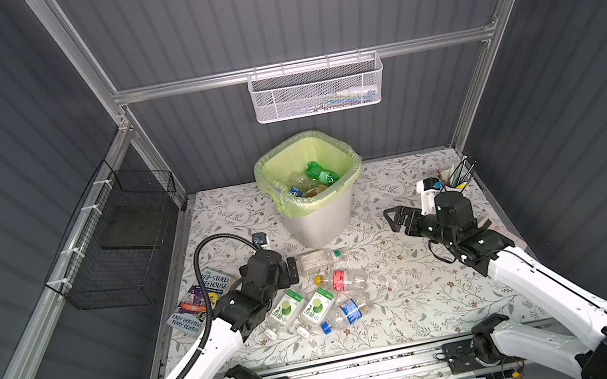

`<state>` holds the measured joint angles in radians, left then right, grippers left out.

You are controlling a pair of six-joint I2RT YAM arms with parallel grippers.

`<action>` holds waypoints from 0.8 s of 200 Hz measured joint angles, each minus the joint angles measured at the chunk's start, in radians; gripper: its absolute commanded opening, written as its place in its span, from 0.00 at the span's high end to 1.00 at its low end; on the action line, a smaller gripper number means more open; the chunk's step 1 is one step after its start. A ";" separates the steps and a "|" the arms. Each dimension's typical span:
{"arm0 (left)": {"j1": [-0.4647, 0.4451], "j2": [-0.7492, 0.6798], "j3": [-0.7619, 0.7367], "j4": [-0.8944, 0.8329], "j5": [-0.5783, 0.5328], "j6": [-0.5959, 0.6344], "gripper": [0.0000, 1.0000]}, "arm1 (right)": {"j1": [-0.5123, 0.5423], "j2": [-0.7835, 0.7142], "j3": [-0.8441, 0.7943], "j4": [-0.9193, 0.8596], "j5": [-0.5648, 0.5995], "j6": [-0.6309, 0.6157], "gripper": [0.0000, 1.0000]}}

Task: Throw the plastic bottles in the bin
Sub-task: 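Withdraw the right gripper while the left gripper reaches toward the bottles, then grasp the clear blue-label bottle with the left gripper and lift it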

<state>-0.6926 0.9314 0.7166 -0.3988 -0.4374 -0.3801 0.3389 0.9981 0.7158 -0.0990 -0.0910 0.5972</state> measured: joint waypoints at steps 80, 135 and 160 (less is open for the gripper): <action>-0.463 0.153 -0.012 0.003 0.011 0.103 0.03 | -0.050 -0.182 -0.199 0.003 0.068 0.103 0.01; -0.558 0.323 0.019 0.003 0.144 0.206 0.07 | -0.051 -0.187 -0.221 0.004 0.072 0.132 0.01; -0.559 0.380 0.038 0.004 0.180 0.225 0.08 | -0.051 -0.184 -0.240 0.016 0.071 0.143 0.01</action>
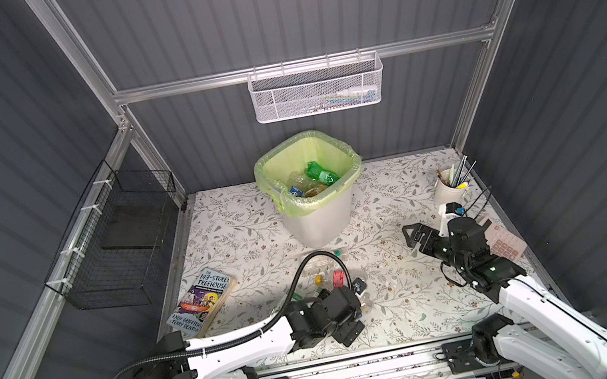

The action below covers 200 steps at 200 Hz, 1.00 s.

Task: Throw the plastic bottles in the bin
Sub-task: 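Grasp the clear blue-label bottle with the left gripper and lift it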

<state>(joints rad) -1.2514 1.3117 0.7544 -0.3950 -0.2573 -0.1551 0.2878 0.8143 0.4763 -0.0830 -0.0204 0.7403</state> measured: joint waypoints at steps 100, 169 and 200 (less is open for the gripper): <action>0.000 0.210 0.055 0.057 0.050 0.051 0.28 | -0.003 0.010 -0.030 0.016 -0.002 0.012 0.01; 0.000 0.251 0.079 0.112 0.049 0.063 0.49 | -0.018 0.018 -0.033 0.021 -0.002 0.008 0.01; 0.000 0.098 0.071 0.141 0.031 0.063 0.53 | -0.025 0.021 -0.033 0.026 0.000 -0.005 0.01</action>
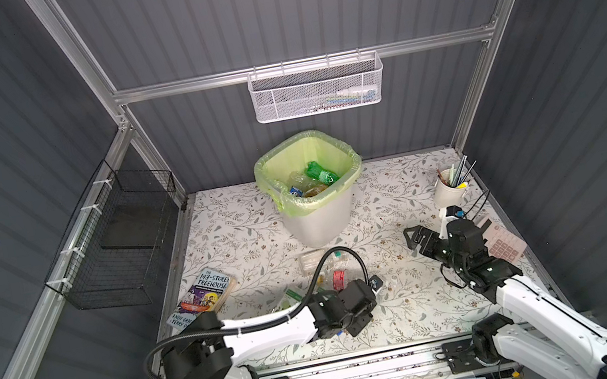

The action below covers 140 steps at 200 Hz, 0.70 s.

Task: Throw the plastic bottles in the bin
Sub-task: 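Grasp the clear blue-label bottle with the left gripper and lift it, then carry the blue-label bottle over the bin with the left gripper and release it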

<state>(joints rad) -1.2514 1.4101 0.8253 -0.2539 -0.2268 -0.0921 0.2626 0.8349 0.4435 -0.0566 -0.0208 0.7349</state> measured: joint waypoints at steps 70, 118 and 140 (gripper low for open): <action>0.000 -0.490 0.028 0.274 -0.290 0.297 0.53 | -0.031 -0.105 -0.011 -0.007 0.042 -0.028 0.01; 0.203 -0.270 0.289 0.415 -0.276 0.470 0.51 | -0.031 -0.109 -0.011 0.023 0.031 -0.029 0.01; 0.443 -0.055 0.572 0.279 -0.173 0.376 0.38 | -0.031 -0.041 0.021 0.014 -0.014 -0.046 0.01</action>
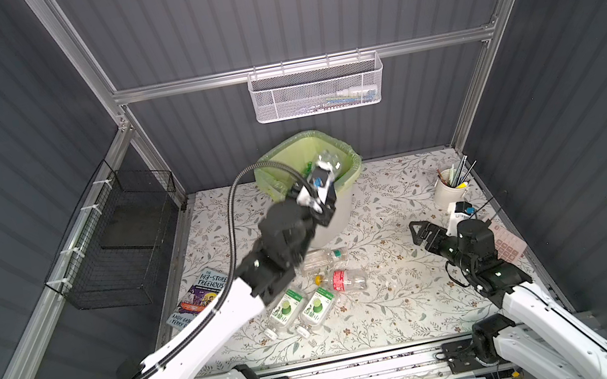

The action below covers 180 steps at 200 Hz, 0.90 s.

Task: Throw the plastic bottles in the bin
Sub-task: 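Carry the blue-label bottle over the bin with the left gripper and release it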

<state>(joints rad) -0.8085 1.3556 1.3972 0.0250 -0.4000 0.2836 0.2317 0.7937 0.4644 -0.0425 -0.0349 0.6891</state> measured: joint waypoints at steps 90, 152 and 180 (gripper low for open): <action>0.101 0.248 0.347 -0.284 0.090 -0.218 0.00 | 0.006 0.058 0.085 -0.080 -0.040 -0.075 0.01; 0.101 -0.046 0.005 -0.132 0.022 -0.289 0.00 | 0.059 0.048 0.085 -0.062 -0.048 -0.173 0.04; 0.101 -0.145 -0.180 -0.113 -0.055 -0.350 0.00 | 0.151 0.108 0.094 -0.056 -0.048 -0.235 0.06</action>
<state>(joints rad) -0.7071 1.2110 1.2171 -0.0879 -0.4553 -0.0666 0.3824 0.9012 0.5587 -0.0982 -0.0830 0.4538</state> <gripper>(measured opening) 0.997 0.945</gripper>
